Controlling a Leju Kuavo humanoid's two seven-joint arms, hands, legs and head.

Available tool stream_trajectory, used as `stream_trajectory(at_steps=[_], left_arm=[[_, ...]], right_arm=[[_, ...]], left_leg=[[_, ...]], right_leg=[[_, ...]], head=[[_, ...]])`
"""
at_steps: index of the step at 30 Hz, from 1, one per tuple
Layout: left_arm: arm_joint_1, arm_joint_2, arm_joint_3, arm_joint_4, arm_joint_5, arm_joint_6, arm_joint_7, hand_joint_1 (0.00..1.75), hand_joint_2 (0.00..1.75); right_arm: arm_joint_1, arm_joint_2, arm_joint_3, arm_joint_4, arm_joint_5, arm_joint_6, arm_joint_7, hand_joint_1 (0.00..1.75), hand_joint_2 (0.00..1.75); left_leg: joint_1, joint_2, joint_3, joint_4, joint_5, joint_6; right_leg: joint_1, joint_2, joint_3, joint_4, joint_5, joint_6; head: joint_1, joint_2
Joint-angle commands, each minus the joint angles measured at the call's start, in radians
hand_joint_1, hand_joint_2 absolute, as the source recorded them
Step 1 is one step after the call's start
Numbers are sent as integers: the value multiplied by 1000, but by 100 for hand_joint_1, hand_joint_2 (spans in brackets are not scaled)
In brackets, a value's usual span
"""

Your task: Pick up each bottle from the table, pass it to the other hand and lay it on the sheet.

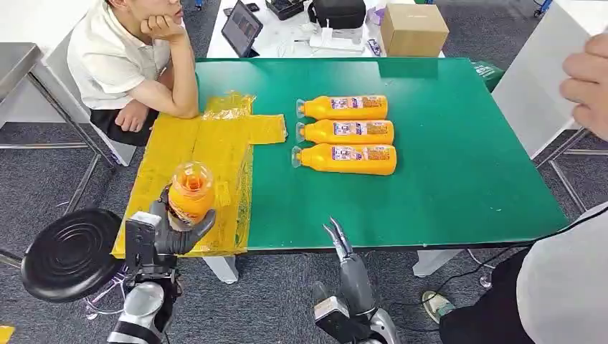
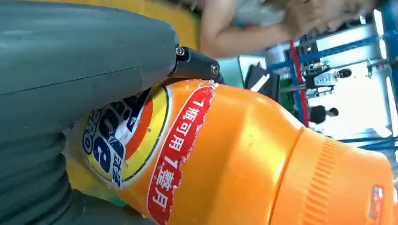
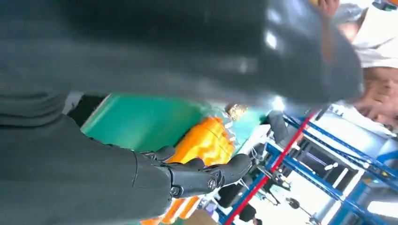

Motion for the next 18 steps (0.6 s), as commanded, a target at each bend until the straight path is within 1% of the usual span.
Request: stream_trajectory(at_steps=[1,2,3,4,5,7,8,10,13,14,18], left_arm=[[-243,30,-56,382,-457,197,67,175,175],[-273,24,-76,444,-512,202,75,175,175],[-280,19,-75,459,-517,205,78,175,175],[-324,16,-106,544,-585,223,86,175,175],[-363,9,-119,624,-607,205,88,175,175],[-395,-1,-119,695,-604,204,78,175,175],[-443,-11,-121,801,-618,203,81,175,175],[-501,-8,-146,923,-678,223,104,175,175],[-535,-11,-138,989,-684,217,98,175,175],[-535,-11,-138,989,-684,217,98,175,175],[-535,-11,-138,989,-684,217,98,175,175]], right_arm=[[-49,30,-31,19,-5,55,-31,0,0],[-55,31,-28,28,-5,62,-37,0,0],[-57,32,-28,31,-6,63,-37,0,0],[-62,33,-31,37,-16,62,-59,0,0],[-66,38,-38,46,-35,70,-68,0,0],[-68,41,-41,52,-40,74,-71,0,0],[-72,52,-52,64,-62,80,-86,0,0],[-76,57,-50,79,-78,97,-94,0,0],[-77,52,-38,85,-81,83,-94,0,0],[-77,52,-38,85,-81,83,-94,0,0],[-77,52,-38,85,-81,83,-94,0,0]], left_leg=[[1,-3,3,-1,1,-2],[1,-3,3,-1,2,-1],[0,-3,2,-1,2,0],[1,-3,4,-1,2,-1],[1,-2,3,-2,2,-1],[1,-4,3,-1,3,-1],[1,-4,3,-1,3,-1],[1,-4,4,-1,2,-1],[1,-2,2,-1,2,0],[1,-2,4,-1,2,-1],[1,0,3,0,1,-1]], right_leg=[[2,-4,4,-1,0,-3],[1,-4,4,-1,0,-2],[0,-3,3,-1,0,-1],[1,-4,6,-1,0,-3],[1,-3,4,-1,0,-2],[1,-5,5,-1,0,-2],[1,-5,5,-1,0,-2],[1,-4,6,-1,0,-2],[1,-2,3,0,1,-1],[1,-2,5,-1,0,-2],[1,-1,4,0,0,-1]], head=[[0,0],[0,0],[0,0],[0,0],[0,0],[0,0],[0,0],[0,0],[0,0],[0,0],[0,0]])
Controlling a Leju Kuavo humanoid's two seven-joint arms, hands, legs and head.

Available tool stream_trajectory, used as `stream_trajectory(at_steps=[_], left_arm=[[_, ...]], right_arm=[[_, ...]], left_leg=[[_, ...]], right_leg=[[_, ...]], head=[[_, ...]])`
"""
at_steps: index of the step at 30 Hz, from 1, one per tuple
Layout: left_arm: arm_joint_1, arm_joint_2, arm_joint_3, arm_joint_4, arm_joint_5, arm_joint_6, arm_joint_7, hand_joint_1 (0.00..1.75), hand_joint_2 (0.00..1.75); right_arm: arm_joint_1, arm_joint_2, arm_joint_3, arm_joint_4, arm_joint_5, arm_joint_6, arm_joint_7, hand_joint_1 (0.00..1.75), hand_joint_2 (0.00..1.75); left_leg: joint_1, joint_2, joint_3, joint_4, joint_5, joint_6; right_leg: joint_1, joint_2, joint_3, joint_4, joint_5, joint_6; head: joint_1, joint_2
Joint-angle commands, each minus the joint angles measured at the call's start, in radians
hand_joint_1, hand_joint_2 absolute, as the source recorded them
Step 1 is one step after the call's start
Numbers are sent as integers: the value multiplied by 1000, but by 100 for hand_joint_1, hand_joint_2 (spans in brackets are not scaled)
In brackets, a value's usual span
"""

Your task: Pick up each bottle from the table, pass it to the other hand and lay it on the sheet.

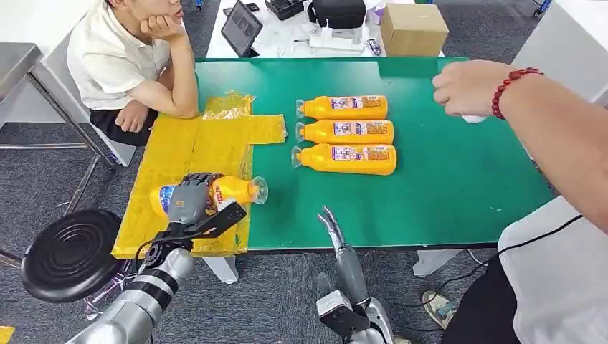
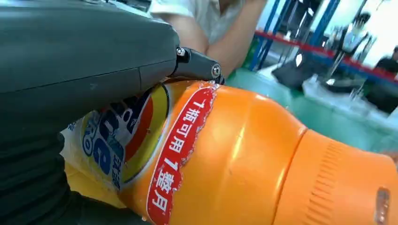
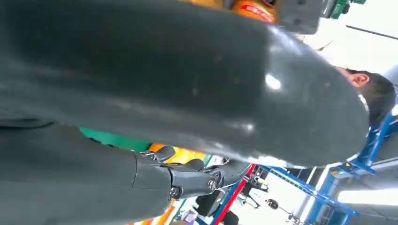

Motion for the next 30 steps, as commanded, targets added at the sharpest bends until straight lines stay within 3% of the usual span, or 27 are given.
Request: stream_trajectory(at_steps=[1,3,8,13,14,15,16,28,29,30], left_arm=[[-135,-10,-51,282,-4,-11,10,175,175],[-161,-9,-72,328,-46,-58,58,175,175],[-240,-16,-98,424,-136,-181,315,175,175],[-254,-8,-56,451,-129,-275,395,175,175],[-254,-13,-22,454,-97,-319,394,141,175],[-255,-15,-9,456,-86,-339,396,51,175],[-255,-17,0,455,-79,-350,402,37,175],[-255,-17,0,455,-79,-350,402,37,175],[-257,-18,-1,458,-83,-368,413,24,175],[-258,-20,4,460,-81,-381,425,24,175]], right_arm=[[-35,2,-21,71,-21,0,-3,0,0],[-31,3,-28,77,-69,9,-3,0,0],[-56,19,-43,122,-92,18,-3,0,0],[-77,33,-72,156,-83,28,-3,0,0],[-81,30,-70,163,-65,28,-3,0,0],[-83,30,-72,168,-61,29,-3,0,0],[-83,32,-78,171,-61,26,-3,0,0],[-83,32,-78,171,-61,26,-3,0,0],[-81,34,-81,171,-63,26,-3,0,0],[-81,35,-82,173,-65,30,-3,0,0]], left_leg=[[1,0,3,-1,-1,-1],[1,1,3,-1,-1,-1],[2,0,3,0,0,-2],[1,3,6,-1,0,-1],[1,4,7,-1,0,-2],[2,4,6,-1,0,-2],[1,3,7,-1,0,-2],[0,3,8,-1,0,-2],[1,4,10,-2,0,-3],[1,3,9,-2,0,-3]], right_leg=[[1,-1,3,-1,-1,-2],[1,0,3,-1,-1,-2],[2,-1,3,0,0,-3],[1,2,5,-1,1,-2],[2,2,5,-1,2,-5],[2,2,5,-1,2,-5],[1,1,5,-1,2,-4],[1,2,7,0,2,-4],[1,2,8,-1,2,-5],[1,2,8,0,2,-5]], head=[[0,0],[0,0],[0,0],[0,0],[0,0],[0,0],[0,0],[0,0],[0,0],[0,0]])
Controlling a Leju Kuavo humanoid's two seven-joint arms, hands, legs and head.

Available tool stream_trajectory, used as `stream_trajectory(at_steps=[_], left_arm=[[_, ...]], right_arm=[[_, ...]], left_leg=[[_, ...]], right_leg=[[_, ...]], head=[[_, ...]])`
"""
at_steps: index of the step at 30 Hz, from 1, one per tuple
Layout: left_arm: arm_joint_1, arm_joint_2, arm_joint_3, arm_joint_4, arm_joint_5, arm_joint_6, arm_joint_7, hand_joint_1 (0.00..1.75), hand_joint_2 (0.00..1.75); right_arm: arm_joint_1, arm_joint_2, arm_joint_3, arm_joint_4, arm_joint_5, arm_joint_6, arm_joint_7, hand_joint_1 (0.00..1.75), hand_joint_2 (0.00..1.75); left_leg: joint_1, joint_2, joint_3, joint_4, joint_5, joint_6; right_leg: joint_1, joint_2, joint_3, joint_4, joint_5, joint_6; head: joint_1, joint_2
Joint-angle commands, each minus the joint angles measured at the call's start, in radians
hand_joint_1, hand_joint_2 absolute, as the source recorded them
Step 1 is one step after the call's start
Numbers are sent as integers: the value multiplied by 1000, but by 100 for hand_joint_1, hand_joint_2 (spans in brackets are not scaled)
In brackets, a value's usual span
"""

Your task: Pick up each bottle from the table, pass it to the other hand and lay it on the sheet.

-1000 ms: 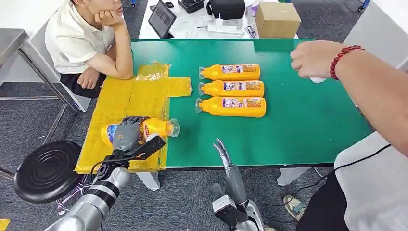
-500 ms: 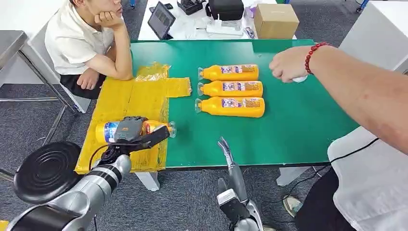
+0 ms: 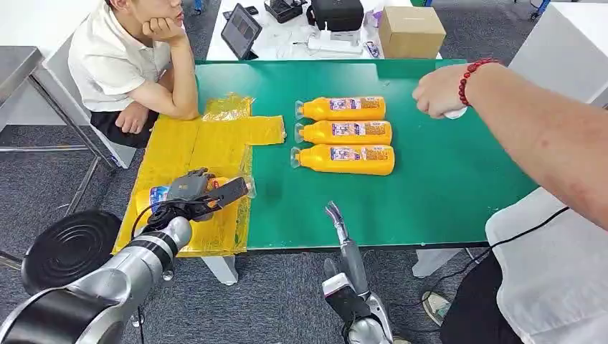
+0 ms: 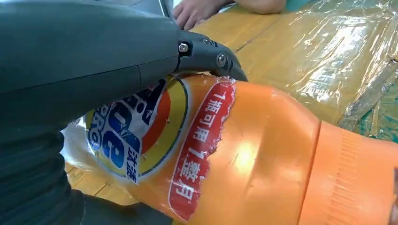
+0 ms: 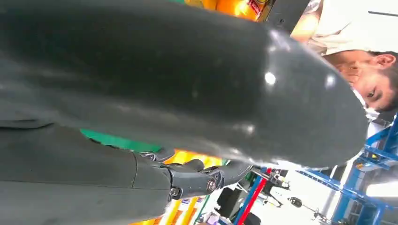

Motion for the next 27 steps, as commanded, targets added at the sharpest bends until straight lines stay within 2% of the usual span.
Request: stream_trajectory(at_steps=[1,4,5,11,14,18,19,20,23,27], left_arm=[[9,-12,48,102,11,-64,34,24,175],[10,-16,65,96,17,-89,16,12,175],[12,-18,72,94,22,-87,11,0,175],[22,-38,101,69,40,-87,-158,0,175],[20,-50,90,52,31,-65,-206,0,175],[11,-86,67,-2,32,-47,-330,0,175],[17,-104,122,-22,104,-59,-361,0,175],[21,-128,193,-47,218,-137,-380,0,175],[76,-145,134,-186,277,-96,-447,0,175],[189,-112,-21,-439,332,-53,-453,0,175]], right_arm=[[-35,4,-26,75,-5,10,-3,0,0],[-40,5,-6,85,0,7,-3,0,0],[-40,4,-2,86,-2,5,-3,0,0],[-39,-15,15,78,-25,-16,-3,0,0],[-38,-17,16,79,-20,-14,-3,0,0],[-21,-22,6,57,-27,-21,-3,0,0],[-17,-21,-2,57,-21,-29,-3,0,0],[-13,-20,-8,59,-18,-32,-3,0,0],[9,-29,-4,36,-23,-55,-3,0,0],[45,-32,-28,9,-24,-70,-3,0,0]], left_leg=[[0,2,2,-1,0,-1],[0,2,3,-1,-1,-1],[1,3,4,-2,-1,-2],[1,2,4,-2,0,-1],[1,0,3,-2,0,-1],[0,-3,1,-1,0,-1],[0,-3,0,0,0,0],[1,-4,0,0,0,-1],[0,-6,-1,0,0,-1],[0,-2,-2,0,-1,-1]], right_leg=[[0,1,2,-1,0,-1],[0,2,2,-1,0,-1],[1,2,3,-2,0,-2],[1,1,3,-3,0,-2],[1,0,4,-2,0,-2],[0,-3,3,-2,-1,-1],[0,-3,2,-1,-1,-1],[1,-4,3,-2,-1,-2],[1,-6,2,-2,-2,-2],[0,-3,0,-1,-1,-2]], head=[[0,0],[0,0],[0,0],[0,0],[0,0],[0,0],[0,0],[0,0],[0,0],[0,0]])
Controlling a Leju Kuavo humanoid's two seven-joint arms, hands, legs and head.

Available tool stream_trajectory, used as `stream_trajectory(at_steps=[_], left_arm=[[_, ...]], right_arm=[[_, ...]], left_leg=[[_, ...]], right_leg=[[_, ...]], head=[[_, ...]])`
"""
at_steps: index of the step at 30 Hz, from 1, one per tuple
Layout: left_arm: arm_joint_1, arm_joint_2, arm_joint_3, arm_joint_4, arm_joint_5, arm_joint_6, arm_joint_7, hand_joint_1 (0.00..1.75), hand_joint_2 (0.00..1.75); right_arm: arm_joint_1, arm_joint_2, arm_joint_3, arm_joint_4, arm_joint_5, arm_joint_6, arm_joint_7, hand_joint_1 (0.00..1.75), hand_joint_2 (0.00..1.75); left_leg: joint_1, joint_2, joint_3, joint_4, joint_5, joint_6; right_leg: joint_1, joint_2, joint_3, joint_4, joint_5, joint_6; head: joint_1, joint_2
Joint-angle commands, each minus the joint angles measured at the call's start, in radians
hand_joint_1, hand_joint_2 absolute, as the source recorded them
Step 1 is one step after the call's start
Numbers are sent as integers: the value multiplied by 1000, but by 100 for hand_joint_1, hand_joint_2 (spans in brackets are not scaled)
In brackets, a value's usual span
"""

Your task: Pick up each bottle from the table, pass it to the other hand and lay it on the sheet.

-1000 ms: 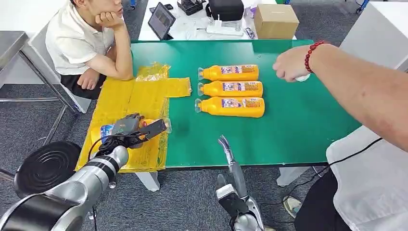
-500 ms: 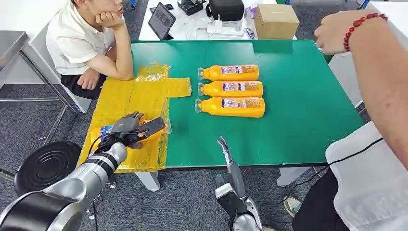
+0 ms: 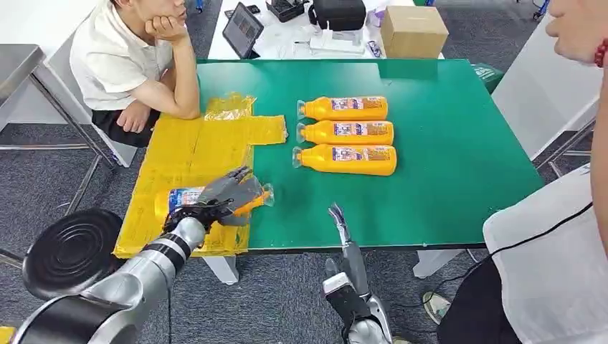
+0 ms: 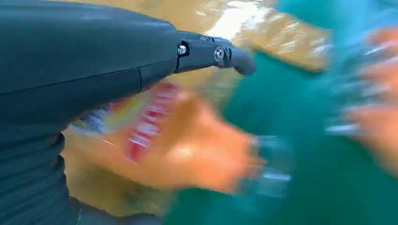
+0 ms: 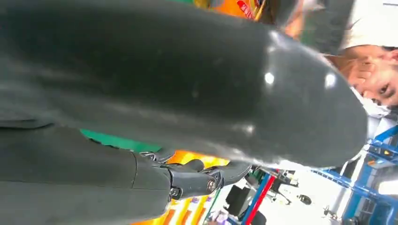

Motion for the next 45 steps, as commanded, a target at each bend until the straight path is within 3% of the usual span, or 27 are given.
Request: stream_trajectory(at_steps=[1,8,15,16,19,23,24,28,29,30,31,32,36,45], left_arm=[[160,-4,-145,-401,119,36,-25,0,175],[175,22,-190,-415,210,111,-49,0,175],[323,52,-222,-689,290,124,-77,0,175],[375,37,-183,-756,408,103,-136,0,175],[482,38,-151,-888,641,29,-132,0,175],[497,59,-165,-914,657,30,-131,0,175],[503,48,-140,-913,744,0,-128,0,175],[613,50,-74,-1010,1031,-78,-109,0,175],[651,49,-52,-1040,1089,-85,-109,0,175],[670,51,-43,-1057,1094,-78,-120,0,175],[681,55,-43,-1069,1094,-78,-120,0,175],[695,54,-32,-1085,1086,-67,-135,0,175],[718,55,-23,-1132,1039,-36,-166,0,175],[722,44,-38,-1148,1001,10,-155,0,175]], right_arm=[[41,-32,-30,-15,1,-27,-3,0,0],[40,-29,-42,-24,29,-35,-3,0,0],[66,-49,-51,-72,61,-67,-3,0,0],[71,-53,-66,-100,70,-118,-3,0,0],[79,-74,-122,-142,96,-139,3,0,0],[82,-78,-140,-151,102,-130,5,0,0],[83,-74,-148,-145,121,-144,6,0,175],[62,-114,-212,-117,216,-198,65,0,175],[47,-132,-239,-78,313,-238,112,0,175],[40,-133,-284,-54,399,-239,132,0,175],[32,-133,-301,-28,394,-239,109,0,175],[25,-116,-398,1,563,-239,135,0,175],[-20,-141,-478,99,690,-239,165,0,175],[-141,-213,-433,286,759,-239,269,0,175]], left_leg=[[0,0,-1,-1,0,-1],[2,2,-2,-1,-1,-2],[1,2,-2,-1,-2,-1],[1,2,-3,-1,-1,-1],[0,3,-4,-1,-1,-1],[1,3,-2,-1,-3,-2],[1,2,-4,0,-2,-2],[0,3,-4,-1,-2,-1],[1,5,-2,-1,-3,-2],[1,6,-2,-2,-3,-1],[0,5,-3,-2,-2,-1],[1,5,-2,-2,-3,-1],[1,2,-3,-2,-2,-1],[1,4,-3,-1,-2,-2]], right_leg=[[0,0,0,-1,-1,-1],[2,1,-2,-1,-1,-2],[1,1,-3,0,-1,-2],[1,1,-4,0,-1,-1],[0,2,-4,-1,-1,-1],[1,2,-3,-1,-2,-2],[1,1,-4,-1,-1,-2],[1,2,-5,-2,-1,-1],[1,4,-3,-2,-1,-2],[1,4,-3,-2,-1,-2],[1,3,-4,-2,-1,-1],[1,3,-3,-3,-1,-2],[1,1,-3,-2,-1,-2],[1,2,-3,-3,0,-2]], head=[[0,0],[0,0],[0,0],[0,0],[0,0],[0,0],[0,0],[0,0],[0,0],[0,0],[0,0],[0,0],[0,0],[0,0]])
